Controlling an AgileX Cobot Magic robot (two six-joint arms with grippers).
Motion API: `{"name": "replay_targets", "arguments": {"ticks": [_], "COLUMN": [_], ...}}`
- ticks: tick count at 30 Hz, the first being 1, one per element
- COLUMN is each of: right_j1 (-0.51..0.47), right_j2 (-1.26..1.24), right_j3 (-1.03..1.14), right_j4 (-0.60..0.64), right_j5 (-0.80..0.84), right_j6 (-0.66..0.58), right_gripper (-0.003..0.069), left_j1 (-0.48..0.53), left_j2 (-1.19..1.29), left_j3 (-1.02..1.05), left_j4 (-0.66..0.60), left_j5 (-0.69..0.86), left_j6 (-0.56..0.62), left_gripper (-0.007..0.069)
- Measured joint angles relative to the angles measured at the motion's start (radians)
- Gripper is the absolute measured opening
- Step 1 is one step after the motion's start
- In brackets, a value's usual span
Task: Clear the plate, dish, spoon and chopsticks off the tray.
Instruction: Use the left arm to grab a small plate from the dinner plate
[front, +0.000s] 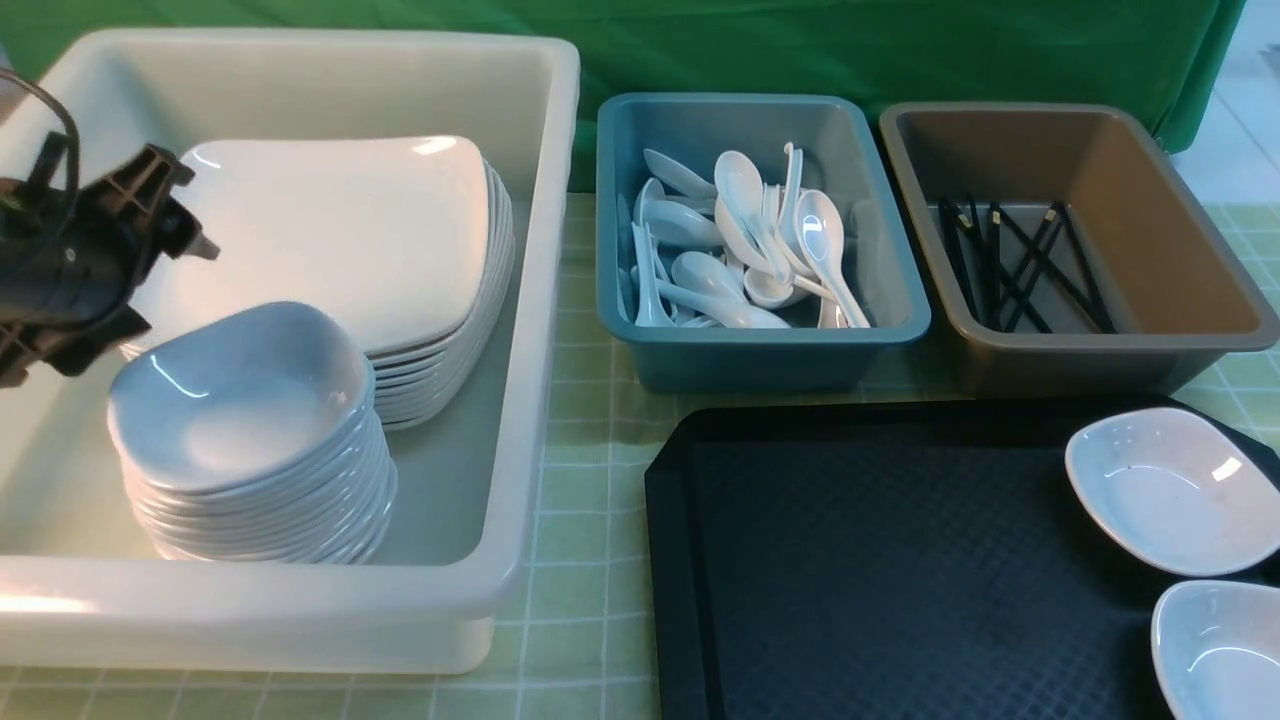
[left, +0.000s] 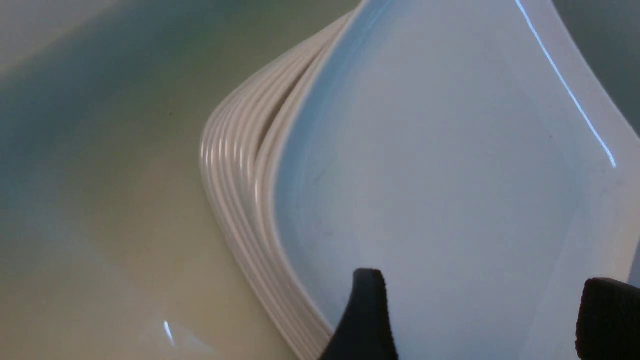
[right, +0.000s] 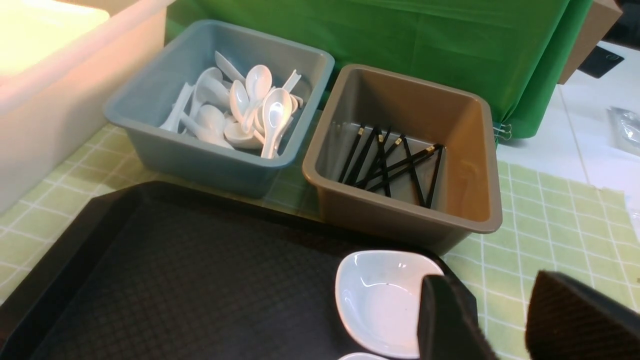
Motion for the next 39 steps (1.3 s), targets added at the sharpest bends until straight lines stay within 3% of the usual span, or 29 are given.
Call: {"name": "replay_targets", "arguments": {"ticks": [5,10,15,19,21,27,32,36,39], "right_j1": [0.000,0.000,0.000,0.000,0.000,0.000,0.000,0.000,0.000], "right_j2": [0.001,0.032,0.084,0.133,0.159,0.231,0.307,0.362,0.397], "right_j3": [0.000,0.000,0.000,0.000,0.000,0.000,0.000,0.001,-0.006], "right_j4": [0.000,0.000,0.001,0.001,0.001,0.007,0.014,0.046,0.062], "right_j5": [0.000,0.000,-0.004,-0.069,-0.144,-0.291,-0.311,-0.292,-0.184], "right_j6": [-0.002,-0.002,-0.003,0.004,0.040,0.091,0.160,0.197,0.178], "right_gripper": [0.0238,0.0238,0.0175,0.0048,0.0016,0.0010,0.0008,0.0008,0.0009], "left_j1": [0.000,0.000,0.001,0.000,-0.012,-0.117,-0.292,-0.413,-0.490], "left_j2": [-0.101,-0.213,-0.318,-0.374,-0.397,-0.399,-0.333,-0.254,-0.172], "left_j3": [0.000,0.000,0.000,0.000,0.000,0.000,-0.001,-0.007,-0.026], "left_j4": [0.016,0.017,-0.035,-0.155,-0.235,-0.364,-0.393,-0.393,-0.393], "left_j5": [0.049,0.111,0.325,0.499,0.571,0.715,0.747,0.729,0.727], "left_j6": [0.106,0.140,0.224,0.383,0.464,0.537,0.538,0.506,0.499], "left_gripper": [0.0489,0.0424,0.0237,0.0058,0.0004,-0.0013,-0.0013,-0.0013,-0.0013]}}
